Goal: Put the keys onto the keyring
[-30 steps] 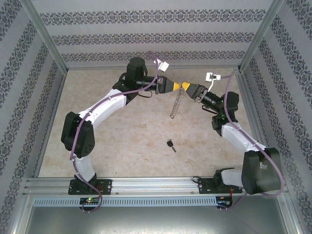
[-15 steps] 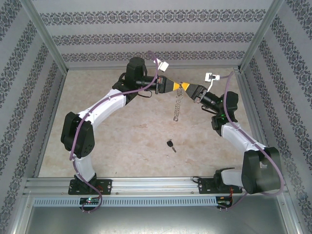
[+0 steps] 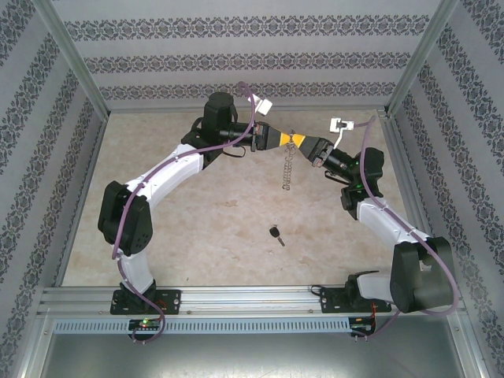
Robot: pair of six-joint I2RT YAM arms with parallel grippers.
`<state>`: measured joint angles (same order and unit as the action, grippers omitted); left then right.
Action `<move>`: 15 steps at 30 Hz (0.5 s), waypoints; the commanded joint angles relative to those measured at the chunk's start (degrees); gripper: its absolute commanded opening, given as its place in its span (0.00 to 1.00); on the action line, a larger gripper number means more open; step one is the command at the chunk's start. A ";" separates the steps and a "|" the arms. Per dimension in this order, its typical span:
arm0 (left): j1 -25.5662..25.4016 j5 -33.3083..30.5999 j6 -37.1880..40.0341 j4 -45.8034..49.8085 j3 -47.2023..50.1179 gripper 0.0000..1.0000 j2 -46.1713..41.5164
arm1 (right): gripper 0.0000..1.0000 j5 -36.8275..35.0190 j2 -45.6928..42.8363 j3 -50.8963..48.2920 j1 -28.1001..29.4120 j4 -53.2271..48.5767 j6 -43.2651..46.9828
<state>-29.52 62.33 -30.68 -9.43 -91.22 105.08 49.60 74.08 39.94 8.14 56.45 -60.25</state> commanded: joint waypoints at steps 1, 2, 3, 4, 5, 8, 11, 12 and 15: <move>0.00 -1.36 -0.77 -3.42 -0.60 0.00 -2.97 | 0.00 0.22 0.44 -0.31 0.23 2.09 0.75; 0.15 -2.12 -1.21 -3.84 -0.11 0.06 -3.11 | 0.00 -0.11 0.53 -0.26 0.14 2.32 0.80; 0.29 -2.92 -2.28 -5.07 0.65 0.12 -3.34 | 0.00 -0.44 0.62 -0.24 0.04 2.67 0.68; 0.52 -3.62 -3.91 -7.33 1.78 0.17 -3.62 | 0.00 -0.71 0.62 -0.09 -0.07 2.92 0.66; 0.70 -4.37 -5.69 -9.67 2.81 0.24 -3.73 | 0.00 -0.94 0.71 0.11 -0.15 3.05 0.63; 1.58 -6.82 -12.84 -18.99 6.45 0.33 -3.92 | 0.00 -1.71 0.77 0.78 -0.21 3.44 0.41; 2.16 -8.79 -19.84 -28.18 9.64 0.35 -3.49 | 0.00 -2.80 0.74 1.36 -0.19 4.02 0.14; 2.32 -9.18 -21.67 -30.59 10.38 0.35 -3.20 | 0.00 -3.44 0.71 1.43 -0.13 4.34 0.09; 2.31 -9.84 -25.05 -34.91 11.52 0.35 -2.47 | 0.00 -4.99 0.53 1.67 0.00 5.44 0.11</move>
<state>-27.64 54.26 -48.84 -32.80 -80.34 103.13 47.07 74.83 39.94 8.12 56.84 -60.12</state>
